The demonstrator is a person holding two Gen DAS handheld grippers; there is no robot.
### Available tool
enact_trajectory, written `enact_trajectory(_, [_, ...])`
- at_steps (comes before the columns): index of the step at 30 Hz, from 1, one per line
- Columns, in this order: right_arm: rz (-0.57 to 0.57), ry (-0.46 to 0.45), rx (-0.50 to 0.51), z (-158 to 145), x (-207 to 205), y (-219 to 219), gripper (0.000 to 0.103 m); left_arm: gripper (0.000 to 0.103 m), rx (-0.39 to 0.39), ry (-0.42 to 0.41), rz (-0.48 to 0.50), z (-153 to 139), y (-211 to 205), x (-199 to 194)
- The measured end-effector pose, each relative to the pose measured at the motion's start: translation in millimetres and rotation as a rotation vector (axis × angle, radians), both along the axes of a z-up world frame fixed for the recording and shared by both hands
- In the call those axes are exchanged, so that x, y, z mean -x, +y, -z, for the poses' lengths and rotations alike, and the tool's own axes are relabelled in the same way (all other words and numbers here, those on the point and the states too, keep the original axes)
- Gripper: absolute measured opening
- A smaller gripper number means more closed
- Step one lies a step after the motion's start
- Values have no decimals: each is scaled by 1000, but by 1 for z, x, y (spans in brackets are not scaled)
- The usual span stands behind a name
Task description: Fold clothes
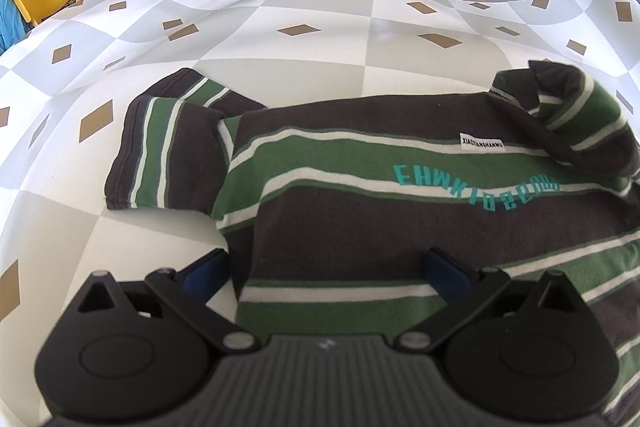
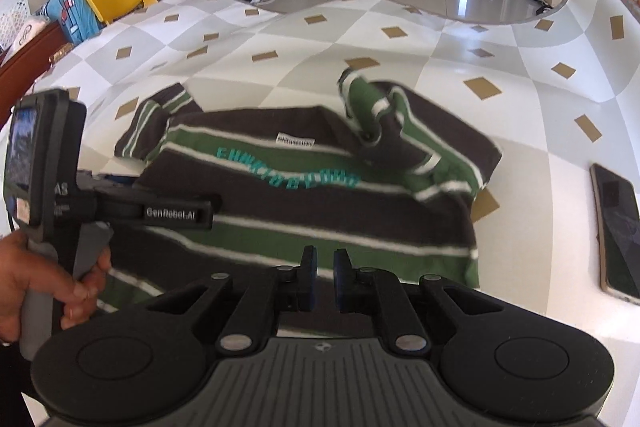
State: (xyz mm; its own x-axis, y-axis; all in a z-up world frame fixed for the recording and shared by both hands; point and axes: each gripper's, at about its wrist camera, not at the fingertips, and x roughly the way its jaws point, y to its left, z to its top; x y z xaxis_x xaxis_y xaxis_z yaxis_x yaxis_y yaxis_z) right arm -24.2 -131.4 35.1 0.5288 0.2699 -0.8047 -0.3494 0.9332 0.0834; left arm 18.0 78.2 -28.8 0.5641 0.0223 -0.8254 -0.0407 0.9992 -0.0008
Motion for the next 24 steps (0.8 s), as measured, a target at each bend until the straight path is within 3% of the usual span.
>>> enact_trajectory(5, [31,-19,-17,-2,8,-4,11,103,0,-2,-2,0,0,0])
enact_trajectory(7, [67,-15,-31,-5,5,-5,19,103,0,-3,-2,0,0,1])
enact_trajectory(9, [106,-20,-15,-6,3,-4,34,103,0,-4,-3,0,1,1])
enact_trajectory(15, [158,-15,67,-3,-2,4,39,103,-2,-9,-3,0,2,5])
enact_trajectory(24, [175,-3,82,-4,-11,18,41,103,-17,-29,-20,1,7,7])
